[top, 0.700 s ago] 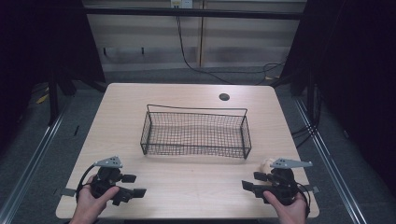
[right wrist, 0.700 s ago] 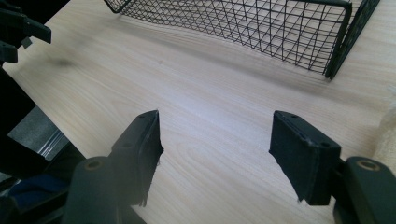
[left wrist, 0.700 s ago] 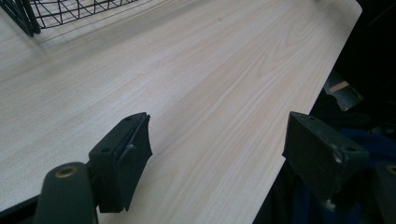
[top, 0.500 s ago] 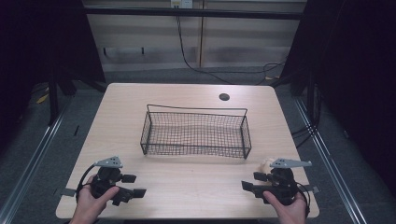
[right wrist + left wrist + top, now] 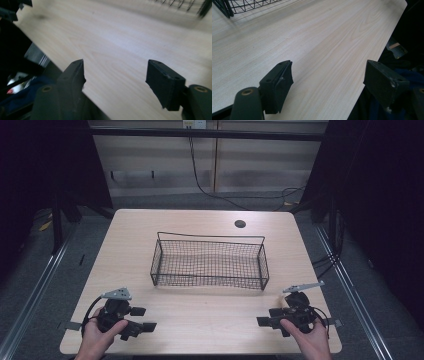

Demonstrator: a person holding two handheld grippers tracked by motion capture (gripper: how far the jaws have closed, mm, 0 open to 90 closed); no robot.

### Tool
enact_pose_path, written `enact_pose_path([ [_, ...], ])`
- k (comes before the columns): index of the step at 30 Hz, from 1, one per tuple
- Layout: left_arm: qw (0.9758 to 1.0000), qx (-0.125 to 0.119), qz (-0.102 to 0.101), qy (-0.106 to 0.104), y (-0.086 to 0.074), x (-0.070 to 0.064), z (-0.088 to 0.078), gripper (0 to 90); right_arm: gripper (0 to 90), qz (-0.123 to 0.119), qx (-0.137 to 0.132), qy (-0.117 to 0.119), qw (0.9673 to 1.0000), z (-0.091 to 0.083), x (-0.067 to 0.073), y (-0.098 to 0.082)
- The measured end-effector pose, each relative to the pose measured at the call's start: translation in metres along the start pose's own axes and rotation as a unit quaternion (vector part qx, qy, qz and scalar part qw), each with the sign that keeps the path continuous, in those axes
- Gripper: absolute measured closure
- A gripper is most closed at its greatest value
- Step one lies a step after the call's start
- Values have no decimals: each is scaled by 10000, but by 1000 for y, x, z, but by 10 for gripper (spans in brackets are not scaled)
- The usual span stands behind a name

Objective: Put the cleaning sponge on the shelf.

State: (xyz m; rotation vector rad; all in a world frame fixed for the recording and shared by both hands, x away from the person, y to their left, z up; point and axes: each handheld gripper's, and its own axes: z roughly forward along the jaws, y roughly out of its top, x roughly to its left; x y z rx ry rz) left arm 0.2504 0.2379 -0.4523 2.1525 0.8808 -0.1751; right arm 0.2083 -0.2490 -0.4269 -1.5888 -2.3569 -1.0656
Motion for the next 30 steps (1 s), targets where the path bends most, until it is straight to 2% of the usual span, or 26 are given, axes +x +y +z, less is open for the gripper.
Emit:
enact_pose_path([
  [1, 10000, 28, 27, 9, 0, 0, 0, 226, 275, 13, 98, 14, 10000, 1, 0, 1],
  [2, 10000, 35, 12, -6, 0, 0, 0, 226, 274, 57, 232, -67, 9997, 2, 3, 6],
  [5, 10000, 39, 4, -13, 0, 0, 0, 226, 273, 77, 265, -64, 9996, 2, 4, 10],
  [6, 10000, 31, 13, -11, 0, 0, 0, 226, 267, 108, 389, -74, 9992, 0, 5, 15],
  [9, 10000, 20, -9, -26, 0, 0, 0, 226, 259, 159, 513, -167, 9984, 0, 5, 21],
  [11, 10000, 7, -9, -34, 0, 0, 0, 226, 244, 231, 723, -253, 9968, -1, 2, 28],
  [19, 10000, 0, -15, -35, 0, 0, 0, 226, 245, 338, 873, -422, 9947, -8, -6, 40],
  [21, 10000, 7, -12, -37, 0, 0, 0, 226, 247, 416, 929, -450, 9938, -11, -7, 42],
  [22, 10000, 11, -7, -35, 0, 0, 0, 226, 252, 364, 920, -477, 9939, -13, -8, 43],
  [25, 10000, 46, 21, -52, 0, 0, 0, 234, 253, 414, 999, -546, 9926, -18, -9, 46],
  [30, 10000, 28, 9, -50, 0, 0, 0, 234, 253, 522, 1094, -638, 9906, -28, -17, 52],
])
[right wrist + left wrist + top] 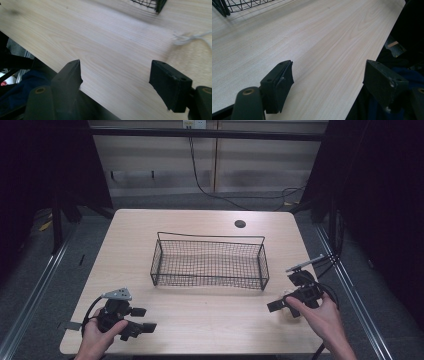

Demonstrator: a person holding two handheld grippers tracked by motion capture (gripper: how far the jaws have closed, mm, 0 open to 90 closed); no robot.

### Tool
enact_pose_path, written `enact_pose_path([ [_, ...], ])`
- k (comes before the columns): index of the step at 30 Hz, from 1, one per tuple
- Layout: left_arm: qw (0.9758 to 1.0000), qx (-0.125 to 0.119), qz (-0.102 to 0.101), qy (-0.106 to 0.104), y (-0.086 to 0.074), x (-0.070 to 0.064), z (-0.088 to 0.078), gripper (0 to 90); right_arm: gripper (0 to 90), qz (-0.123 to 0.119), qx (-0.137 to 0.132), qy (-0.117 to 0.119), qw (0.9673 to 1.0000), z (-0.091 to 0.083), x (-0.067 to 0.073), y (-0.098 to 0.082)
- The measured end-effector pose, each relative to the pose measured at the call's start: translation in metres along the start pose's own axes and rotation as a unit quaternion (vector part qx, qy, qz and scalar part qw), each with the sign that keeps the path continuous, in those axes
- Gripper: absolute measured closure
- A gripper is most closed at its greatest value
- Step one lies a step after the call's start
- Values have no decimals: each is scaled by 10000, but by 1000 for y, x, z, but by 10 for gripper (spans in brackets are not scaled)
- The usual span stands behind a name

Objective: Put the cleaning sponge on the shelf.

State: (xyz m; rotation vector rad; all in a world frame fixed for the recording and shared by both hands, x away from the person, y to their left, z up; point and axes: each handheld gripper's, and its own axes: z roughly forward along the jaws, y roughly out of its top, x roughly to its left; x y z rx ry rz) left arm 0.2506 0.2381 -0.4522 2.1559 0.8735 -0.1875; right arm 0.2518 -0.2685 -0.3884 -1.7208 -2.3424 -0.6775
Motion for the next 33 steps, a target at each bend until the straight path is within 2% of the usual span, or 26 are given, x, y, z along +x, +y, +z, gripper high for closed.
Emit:
enact_pose_path([
  [1, 10000, -2, 2, -2, 0, 0, 0, 233, 259, 26, 12, -35, 10000, -1, -2, 1],
  [3, 10000, -6, 13, 12, 0, 0, 0, 233, 276, -41, 9, 97, 9999, -3, -5, 1],
  [4, 10000, -4, 18, 22, 0, 1, 0, 232, 276, -5, 22, 81, 10000, -5, -5, 2],
  [9, 10000, 0, 11, 17, 0, 0, 0, 230, 276, 75, 11, -51, 10000, -11, -12, 3],
  [17, 10000, 13, 17, 27, 0, 1, 0, 224, 276, 328, 142, -204, 9992, -15, -25, 6],
  [22, 10000, 9, 3, 36, 0, 1, 0, 221, 276, 431, 93, -279, 9986, -17, -34, 6],
  [33, 10000, 13, 7, 33, 0, 1, 0, 221, 270, 668, 329, -537, 9958, -13, -50, 9],
])
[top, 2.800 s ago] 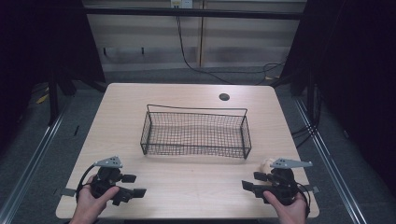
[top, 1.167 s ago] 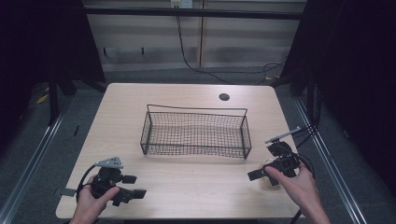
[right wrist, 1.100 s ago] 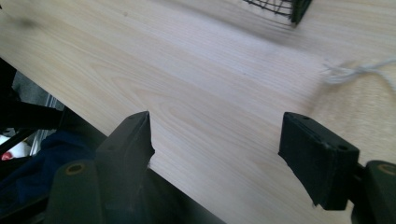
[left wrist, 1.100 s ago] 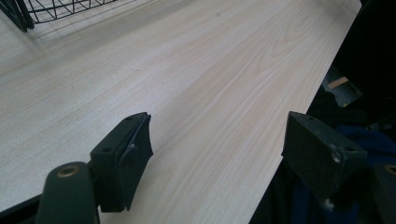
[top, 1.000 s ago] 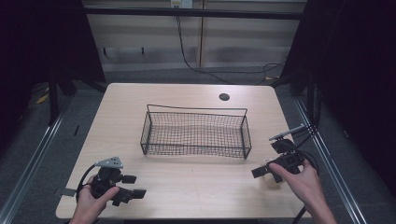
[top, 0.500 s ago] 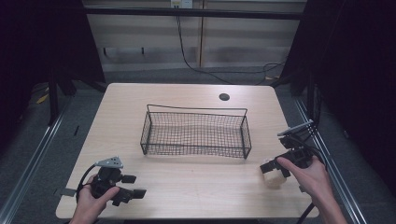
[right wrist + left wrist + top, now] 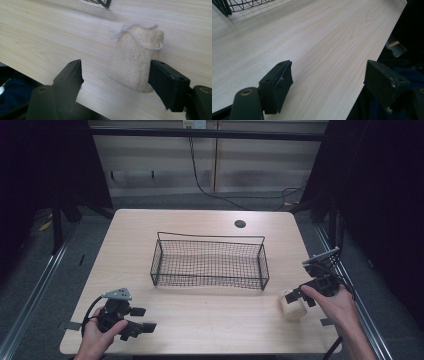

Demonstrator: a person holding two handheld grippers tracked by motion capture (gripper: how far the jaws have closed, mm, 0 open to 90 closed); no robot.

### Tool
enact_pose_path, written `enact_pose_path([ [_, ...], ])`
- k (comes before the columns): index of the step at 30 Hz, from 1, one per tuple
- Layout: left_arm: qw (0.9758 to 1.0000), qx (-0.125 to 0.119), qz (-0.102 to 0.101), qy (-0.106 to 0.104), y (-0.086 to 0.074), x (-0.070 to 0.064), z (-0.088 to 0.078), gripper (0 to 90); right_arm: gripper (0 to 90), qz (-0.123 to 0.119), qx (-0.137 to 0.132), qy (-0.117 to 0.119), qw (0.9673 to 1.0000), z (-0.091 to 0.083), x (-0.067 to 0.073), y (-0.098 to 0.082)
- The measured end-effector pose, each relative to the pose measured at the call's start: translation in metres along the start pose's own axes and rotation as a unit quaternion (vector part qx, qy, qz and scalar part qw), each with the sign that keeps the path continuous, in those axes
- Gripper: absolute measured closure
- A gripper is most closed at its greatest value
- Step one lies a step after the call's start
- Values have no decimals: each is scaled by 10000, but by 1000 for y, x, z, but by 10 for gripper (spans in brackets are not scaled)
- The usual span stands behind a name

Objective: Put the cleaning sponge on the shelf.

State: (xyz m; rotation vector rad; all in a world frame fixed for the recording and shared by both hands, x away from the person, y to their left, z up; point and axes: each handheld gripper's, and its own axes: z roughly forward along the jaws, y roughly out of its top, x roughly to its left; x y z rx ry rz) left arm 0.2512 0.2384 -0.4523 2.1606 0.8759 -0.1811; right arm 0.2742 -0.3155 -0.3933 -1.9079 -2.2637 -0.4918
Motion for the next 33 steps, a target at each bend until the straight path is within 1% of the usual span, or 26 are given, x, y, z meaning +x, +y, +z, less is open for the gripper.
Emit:
enact_pose_path([
  [4, 10000, -12, -16, -24, 0, 0, 0, 221, 266, 75, 19, -111, 9999, 2, -5, 2],
  [5, 10000, -11, -12, -28, 0, -1, 0, 221, 265, 100, 42, -104, 9999, 2, -6, 2],
  [9, 10000, -14, 0, -25, 0, -1, 0, 221, 265, 184, 207, -171, 9995, 10, -10, 5],
  [15, 10000, -25, -20, -24, 0, 0, 0, 221, 262, 227, 331, -197, 9990, 21, -13, 9],
  [18, 10000, -3, -6, -6, 0, 0, 0, 221, 261, 187, 365, -288, 9987, 25, -13, 10],
  [19, 10000, 20, 1, -20, 0, 0, 0, 221, 259, 208, 394, -322, 9985, 26, -13, 10],
  [22, 10000, 1, 1, -14, 0, 0, 0, 221, 255, 226, 488, -310, 9981, 31, -12, 11],
  [24, 10000, 11, 3, 14, 0, 0, 0, 221, 252, 222, 554, -354, 9976, 35, -12, 11],
  [26, 10000, 23, -3, 0, 0, 0, 0, 221, 250, 241, 646, -362, 9970, 40, -13, 11],
  [27, 10000, 23, -6, -2, 0, 0, 1, 221, 250, 223, 655, -322, 9971, 43, -13, 11],
  [29, 10000, 21, -3, -4, 0, 0, 0, 221, 249, 253, 726, -351, 9964, 46, -13, 12],
  [33, 10000, 20, -10, -5, 0, 0, 0, 222, 253, 280, 707, -330, 9966, 47, -14, 13],
])
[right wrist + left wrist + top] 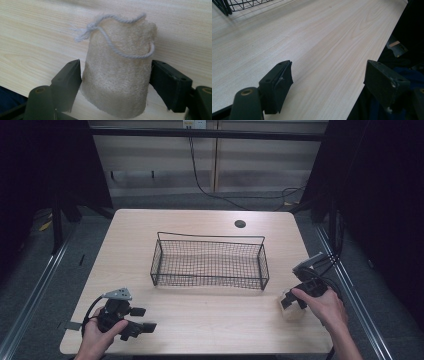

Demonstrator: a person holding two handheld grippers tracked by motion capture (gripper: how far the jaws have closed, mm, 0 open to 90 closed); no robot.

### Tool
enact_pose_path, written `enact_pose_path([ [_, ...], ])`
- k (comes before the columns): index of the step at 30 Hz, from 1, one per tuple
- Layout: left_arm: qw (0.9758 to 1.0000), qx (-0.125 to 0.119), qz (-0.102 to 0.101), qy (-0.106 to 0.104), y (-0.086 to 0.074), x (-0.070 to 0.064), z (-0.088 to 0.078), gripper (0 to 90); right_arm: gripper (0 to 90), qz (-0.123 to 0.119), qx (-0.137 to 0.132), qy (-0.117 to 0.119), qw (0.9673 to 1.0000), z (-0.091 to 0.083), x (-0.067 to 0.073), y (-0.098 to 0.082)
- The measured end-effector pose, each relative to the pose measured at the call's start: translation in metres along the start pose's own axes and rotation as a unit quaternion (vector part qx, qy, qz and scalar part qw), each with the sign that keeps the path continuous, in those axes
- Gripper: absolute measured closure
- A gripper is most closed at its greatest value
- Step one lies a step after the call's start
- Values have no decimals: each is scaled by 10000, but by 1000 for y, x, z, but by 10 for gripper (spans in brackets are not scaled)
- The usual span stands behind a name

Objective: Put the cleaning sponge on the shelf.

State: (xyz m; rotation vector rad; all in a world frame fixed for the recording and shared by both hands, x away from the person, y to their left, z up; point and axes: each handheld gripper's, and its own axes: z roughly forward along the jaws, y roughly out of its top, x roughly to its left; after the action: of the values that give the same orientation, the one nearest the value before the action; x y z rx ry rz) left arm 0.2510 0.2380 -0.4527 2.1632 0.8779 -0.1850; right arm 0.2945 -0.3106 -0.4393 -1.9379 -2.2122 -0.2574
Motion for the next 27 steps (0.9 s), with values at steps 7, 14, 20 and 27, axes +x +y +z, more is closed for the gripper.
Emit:
enact_pose_path([
  [7, 10000, 8, 2, -14, 0, 0, 0, 222, 258, -61, 98, -85, 9999, 3, 2, 2],
  [14, 10000, 13, 4, -18, 0, 0, 0, 222, 257, -118, 171, -89, 9997, 7, 4, 4],
  [20, 10000, 9, 1, -21, 0, 0, 0, 221, 263, -203, 211, -84, 9995, 10, 3, 5],
  [27, 10000, 43, 23, -18, 0, 0, 0, 221, 270, -276, 175, -30, 9995, 6, 2, 4],
])
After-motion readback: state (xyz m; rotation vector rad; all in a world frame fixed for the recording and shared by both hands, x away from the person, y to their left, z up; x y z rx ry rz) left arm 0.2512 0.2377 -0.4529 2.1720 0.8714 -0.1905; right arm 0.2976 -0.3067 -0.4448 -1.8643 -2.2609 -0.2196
